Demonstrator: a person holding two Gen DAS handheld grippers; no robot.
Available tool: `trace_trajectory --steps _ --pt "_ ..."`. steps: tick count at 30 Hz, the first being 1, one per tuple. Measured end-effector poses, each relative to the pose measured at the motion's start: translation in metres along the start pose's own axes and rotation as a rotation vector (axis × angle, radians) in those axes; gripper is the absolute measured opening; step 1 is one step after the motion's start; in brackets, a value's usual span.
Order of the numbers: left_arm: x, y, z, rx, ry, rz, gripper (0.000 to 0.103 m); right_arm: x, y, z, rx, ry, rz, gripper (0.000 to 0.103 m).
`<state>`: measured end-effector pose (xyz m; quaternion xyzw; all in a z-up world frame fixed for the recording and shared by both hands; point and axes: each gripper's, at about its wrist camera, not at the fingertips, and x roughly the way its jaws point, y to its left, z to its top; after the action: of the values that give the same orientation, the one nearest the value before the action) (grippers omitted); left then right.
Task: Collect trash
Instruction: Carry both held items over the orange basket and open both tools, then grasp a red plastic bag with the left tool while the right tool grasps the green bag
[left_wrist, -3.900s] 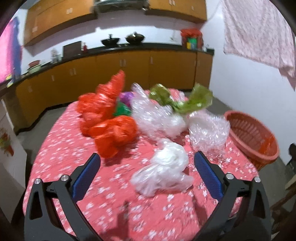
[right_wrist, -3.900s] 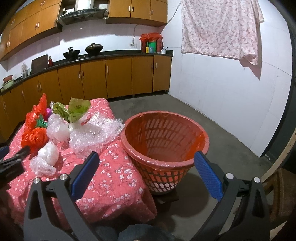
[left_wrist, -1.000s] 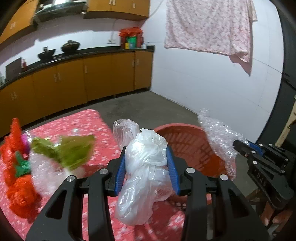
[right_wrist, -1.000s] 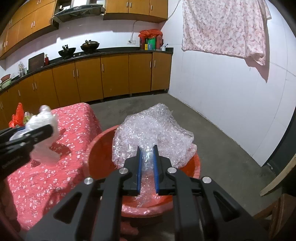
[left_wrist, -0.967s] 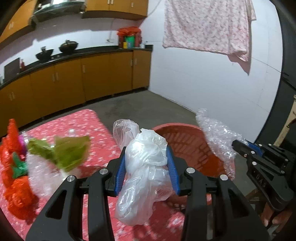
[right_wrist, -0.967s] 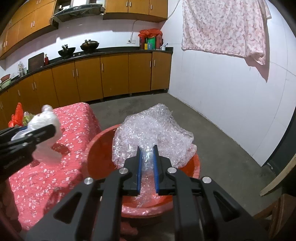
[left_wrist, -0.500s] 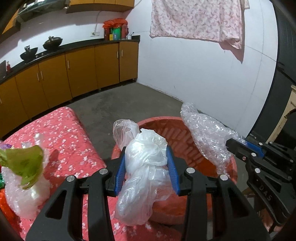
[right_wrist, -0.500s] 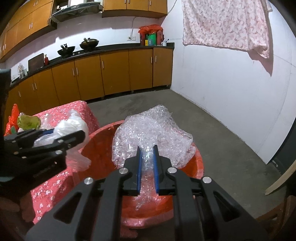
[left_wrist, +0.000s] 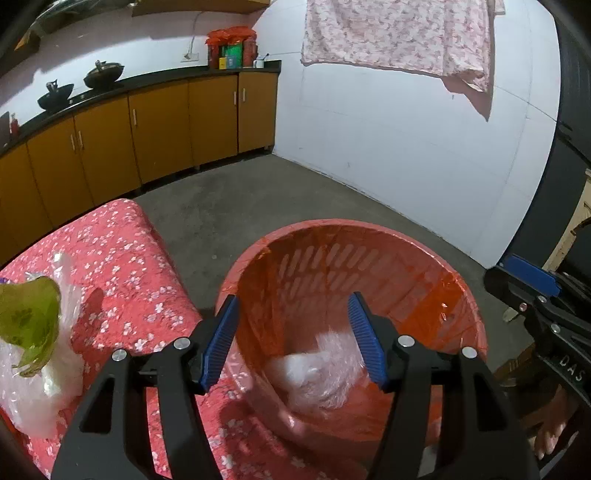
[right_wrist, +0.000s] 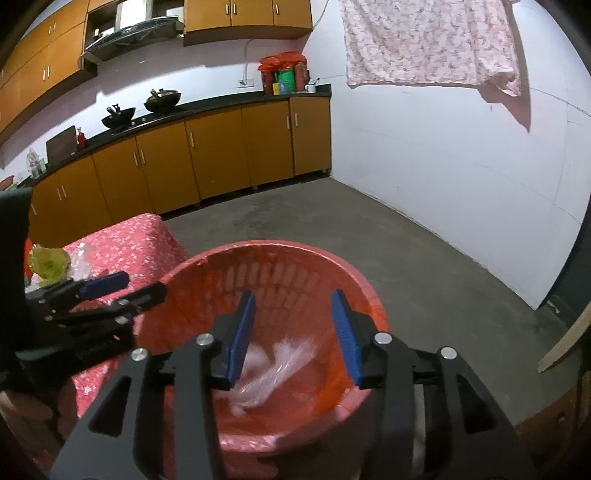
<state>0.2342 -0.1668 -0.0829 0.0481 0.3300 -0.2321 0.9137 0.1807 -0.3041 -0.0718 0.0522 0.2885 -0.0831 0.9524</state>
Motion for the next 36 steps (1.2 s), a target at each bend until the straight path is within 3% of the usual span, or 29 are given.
trace_trajectory --steps 8,13,18,22,26,30,36 --pt "-0.037 0.024 -0.006 -0.031 -0.051 0.079 0.068 -0.008 0.012 -0.004 -0.041 -0.006 -0.011 0.052" --pt "-0.079 0.053 -0.022 -0.075 -0.077 0.165 0.075 -0.017 0.04 0.0 -0.07 -0.03 0.033 0.068" --pt "-0.13 0.098 -0.054 -0.144 -0.093 0.313 0.08 -0.026 0.088 -0.002 -0.084 -0.061 0.095 0.085" --pt "-0.163 0.141 -0.076 -0.196 -0.106 0.47 0.09 -0.029 0.136 -0.009 -0.118 -0.077 0.145 0.09" --pt "-0.173 0.184 -0.09 -0.246 -0.073 0.593 0.091 -0.029 0.181 -0.016 -0.168 -0.085 0.195 0.092" --pt "-0.162 0.209 -0.1 -0.258 -0.027 0.61 0.091 -0.027 0.21 -0.022 -0.192 -0.06 0.241 0.092" --pt "-0.126 0.224 -0.105 -0.266 0.056 0.579 0.086 -0.02 0.223 -0.026 -0.203 -0.032 0.251 0.092"
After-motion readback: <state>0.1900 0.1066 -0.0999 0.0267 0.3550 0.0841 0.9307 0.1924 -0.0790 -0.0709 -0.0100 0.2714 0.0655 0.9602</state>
